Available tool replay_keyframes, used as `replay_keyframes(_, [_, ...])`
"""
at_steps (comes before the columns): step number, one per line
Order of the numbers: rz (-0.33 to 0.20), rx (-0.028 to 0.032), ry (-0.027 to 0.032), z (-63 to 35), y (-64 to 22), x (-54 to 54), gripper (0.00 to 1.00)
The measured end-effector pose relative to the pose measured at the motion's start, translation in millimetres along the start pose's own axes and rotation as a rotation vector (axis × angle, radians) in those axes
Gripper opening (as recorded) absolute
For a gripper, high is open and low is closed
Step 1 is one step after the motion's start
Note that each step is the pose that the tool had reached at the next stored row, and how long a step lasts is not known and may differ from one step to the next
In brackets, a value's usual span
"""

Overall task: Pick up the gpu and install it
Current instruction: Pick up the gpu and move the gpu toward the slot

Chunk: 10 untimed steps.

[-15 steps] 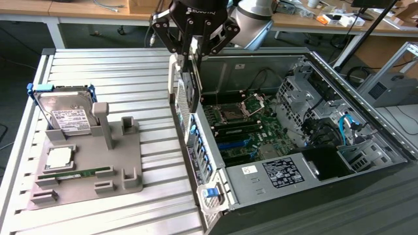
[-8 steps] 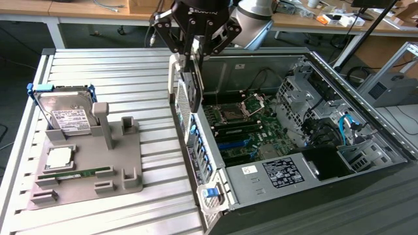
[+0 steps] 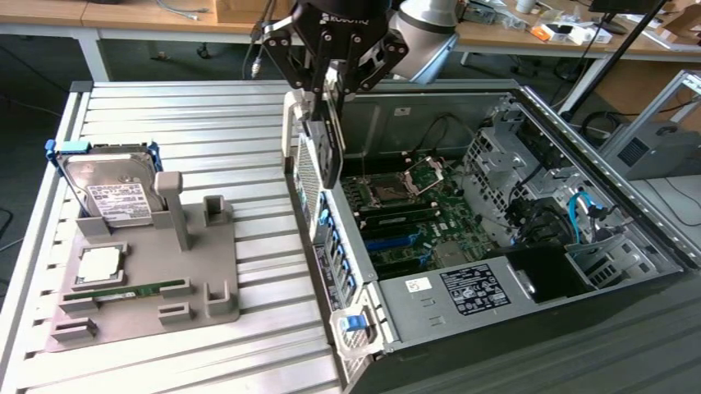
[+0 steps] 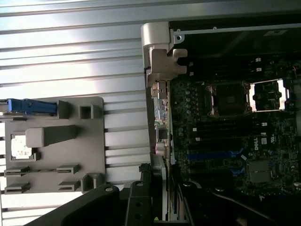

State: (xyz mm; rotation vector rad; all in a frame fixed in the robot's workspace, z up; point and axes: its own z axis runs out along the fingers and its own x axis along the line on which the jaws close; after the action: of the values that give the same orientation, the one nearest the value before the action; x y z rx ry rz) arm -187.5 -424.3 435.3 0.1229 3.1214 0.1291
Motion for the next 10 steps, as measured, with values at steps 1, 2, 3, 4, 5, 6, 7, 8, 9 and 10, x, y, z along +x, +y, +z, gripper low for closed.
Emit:
replay_keyframes(1, [0.000, -0.0001, 0.0000, 0.0, 0.0, -0.4, 0.27])
replay_keyframes(2, [0.000, -0.0001, 0.0000, 0.0, 0.0, -0.9, 0.27])
replay_keyframes(3, [0.000, 0.0000, 0.0000, 0.0, 0.1, -1.3, 0.27])
replay_keyframes(4, [0.000, 0.0000, 0.0000, 0.0, 0.1, -1.8, 0.27])
replay_keyframes(5, [0.000, -0.0001, 0.0000, 0.1, 0.2, -2.3, 0.27])
replay_keyframes(6, [0.000, -0.0001, 0.0000, 0.1, 0.2, -3.0, 0.27])
replay_keyframes(7, [0.000, 0.0000, 0.0001, 0.1, 0.3, -3.6, 0.27])
replay_keyframes(8, [0.000, 0.0000, 0.0001, 0.1, 0.3, -4.0, 0.27])
replay_keyframes(9, [0.000, 0.0000, 0.0001, 0.1, 0.3, -4.5, 0.27])
replay_keyframes(10, [0.000, 0.0000, 0.0001, 0.2, 0.4, -4.9, 0.27])
